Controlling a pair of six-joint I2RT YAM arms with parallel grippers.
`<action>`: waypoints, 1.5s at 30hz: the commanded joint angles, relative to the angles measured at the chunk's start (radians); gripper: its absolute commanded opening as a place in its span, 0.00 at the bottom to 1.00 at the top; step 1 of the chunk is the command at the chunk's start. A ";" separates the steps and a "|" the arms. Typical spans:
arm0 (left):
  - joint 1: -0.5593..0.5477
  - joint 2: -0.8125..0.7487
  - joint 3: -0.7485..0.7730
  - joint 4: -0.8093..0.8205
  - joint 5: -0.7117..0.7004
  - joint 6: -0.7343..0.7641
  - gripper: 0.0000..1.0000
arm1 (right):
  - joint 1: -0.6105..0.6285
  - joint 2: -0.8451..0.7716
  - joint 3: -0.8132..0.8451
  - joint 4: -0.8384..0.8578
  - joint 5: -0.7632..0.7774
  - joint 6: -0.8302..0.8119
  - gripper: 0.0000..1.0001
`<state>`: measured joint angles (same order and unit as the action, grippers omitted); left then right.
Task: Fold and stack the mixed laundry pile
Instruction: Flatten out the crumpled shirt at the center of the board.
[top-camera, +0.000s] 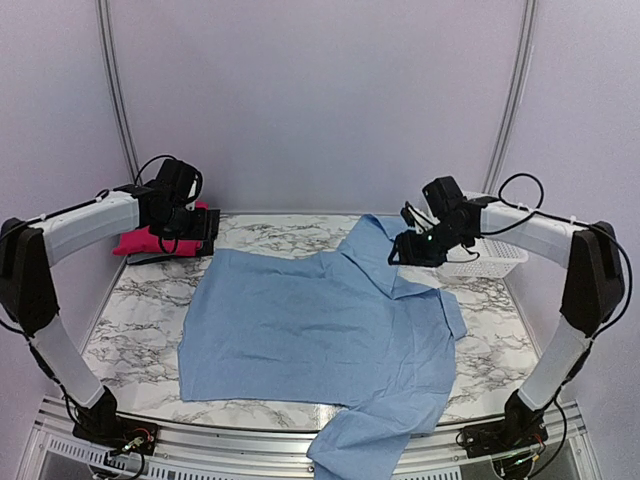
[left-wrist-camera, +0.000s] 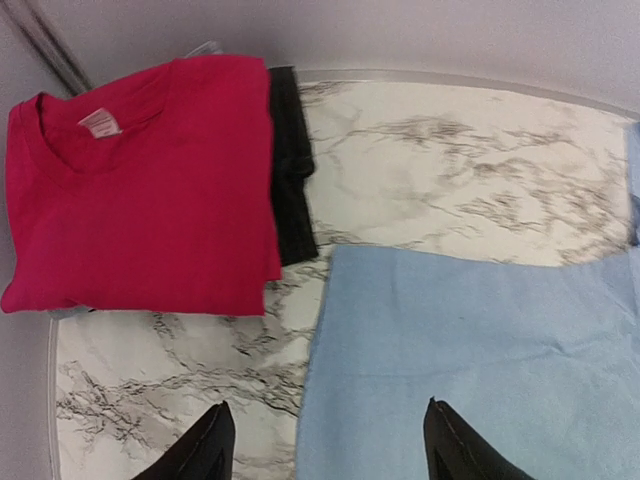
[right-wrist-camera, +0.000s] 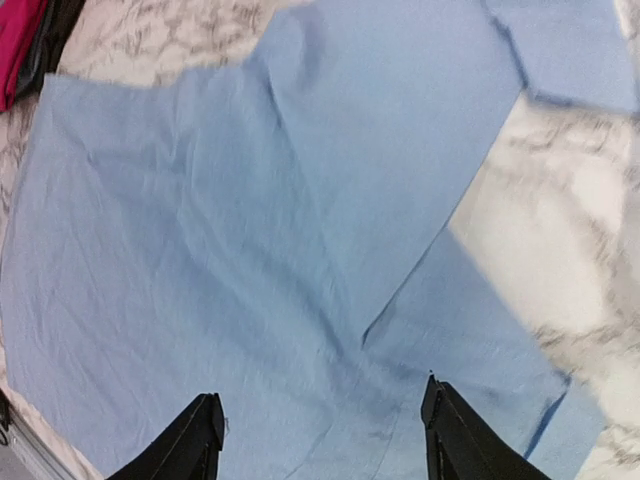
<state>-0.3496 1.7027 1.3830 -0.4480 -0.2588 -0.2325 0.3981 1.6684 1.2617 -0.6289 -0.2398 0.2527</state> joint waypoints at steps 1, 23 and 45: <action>-0.110 -0.093 -0.091 0.010 0.106 0.029 0.68 | -0.065 0.151 0.199 -0.085 0.112 -0.022 0.64; -0.325 -0.013 -0.318 0.041 0.047 -0.031 0.70 | -0.081 0.626 0.554 -0.016 0.221 -0.028 0.52; -0.316 0.222 -0.300 -0.058 -0.091 0.090 0.67 | -0.121 0.716 0.944 -0.075 0.315 -0.141 0.00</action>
<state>-0.6758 1.8408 1.1023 -0.4187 -0.3042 -0.1738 0.3096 2.3566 2.0861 -0.6971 0.0410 0.1291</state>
